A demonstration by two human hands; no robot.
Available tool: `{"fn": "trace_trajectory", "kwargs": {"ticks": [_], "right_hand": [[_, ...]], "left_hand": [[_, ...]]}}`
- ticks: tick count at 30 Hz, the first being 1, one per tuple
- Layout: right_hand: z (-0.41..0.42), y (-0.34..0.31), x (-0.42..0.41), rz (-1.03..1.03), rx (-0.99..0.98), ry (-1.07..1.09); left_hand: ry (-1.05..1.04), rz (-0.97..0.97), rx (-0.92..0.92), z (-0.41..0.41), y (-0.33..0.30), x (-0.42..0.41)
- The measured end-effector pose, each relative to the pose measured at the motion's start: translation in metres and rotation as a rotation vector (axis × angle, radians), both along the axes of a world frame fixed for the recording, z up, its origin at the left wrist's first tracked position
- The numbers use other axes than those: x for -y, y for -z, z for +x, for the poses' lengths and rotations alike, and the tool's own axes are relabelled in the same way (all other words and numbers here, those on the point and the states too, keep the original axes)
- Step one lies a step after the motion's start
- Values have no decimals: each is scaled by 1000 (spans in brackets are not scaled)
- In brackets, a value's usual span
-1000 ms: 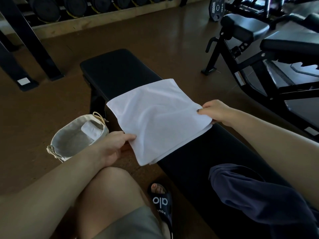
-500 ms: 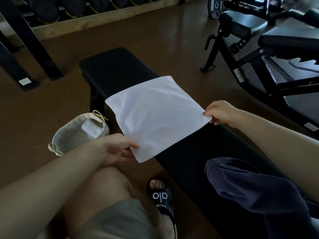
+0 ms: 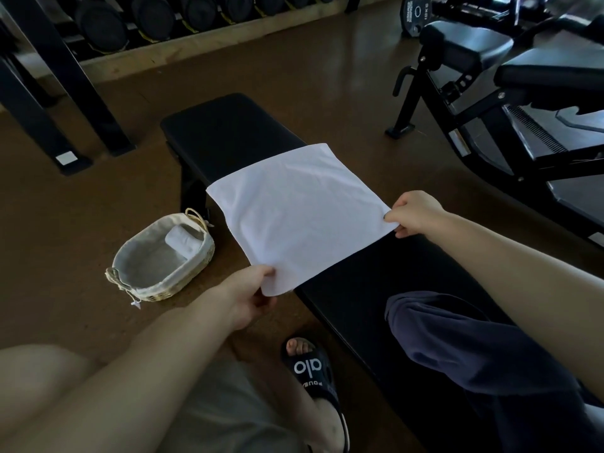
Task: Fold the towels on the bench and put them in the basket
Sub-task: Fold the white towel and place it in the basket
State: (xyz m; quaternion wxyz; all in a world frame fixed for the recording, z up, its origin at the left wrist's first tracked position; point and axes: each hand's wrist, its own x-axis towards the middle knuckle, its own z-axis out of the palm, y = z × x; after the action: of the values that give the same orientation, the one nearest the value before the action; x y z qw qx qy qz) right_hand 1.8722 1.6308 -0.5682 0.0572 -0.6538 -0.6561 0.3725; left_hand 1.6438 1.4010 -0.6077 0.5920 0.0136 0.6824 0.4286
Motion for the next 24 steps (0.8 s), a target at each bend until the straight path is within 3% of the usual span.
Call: {"fn": "trace_trajectory", "kwargs": {"ticks": [7, 16, 21, 24], "right_hand": [[-2, -4, 3, -68, -25, 25], [-4, -15, 9, -209, -88, 10], [-6, -26, 12, -374, -210, 55], [-5, -25, 14, -360, -279, 102]], "left_hand": [[-52, -6, 19, 3, 0, 8], [162, 8, -188, 3, -3, 22], [187, 40, -286, 4, -8, 27], [148, 58, -315, 7, -11, 28]]}}
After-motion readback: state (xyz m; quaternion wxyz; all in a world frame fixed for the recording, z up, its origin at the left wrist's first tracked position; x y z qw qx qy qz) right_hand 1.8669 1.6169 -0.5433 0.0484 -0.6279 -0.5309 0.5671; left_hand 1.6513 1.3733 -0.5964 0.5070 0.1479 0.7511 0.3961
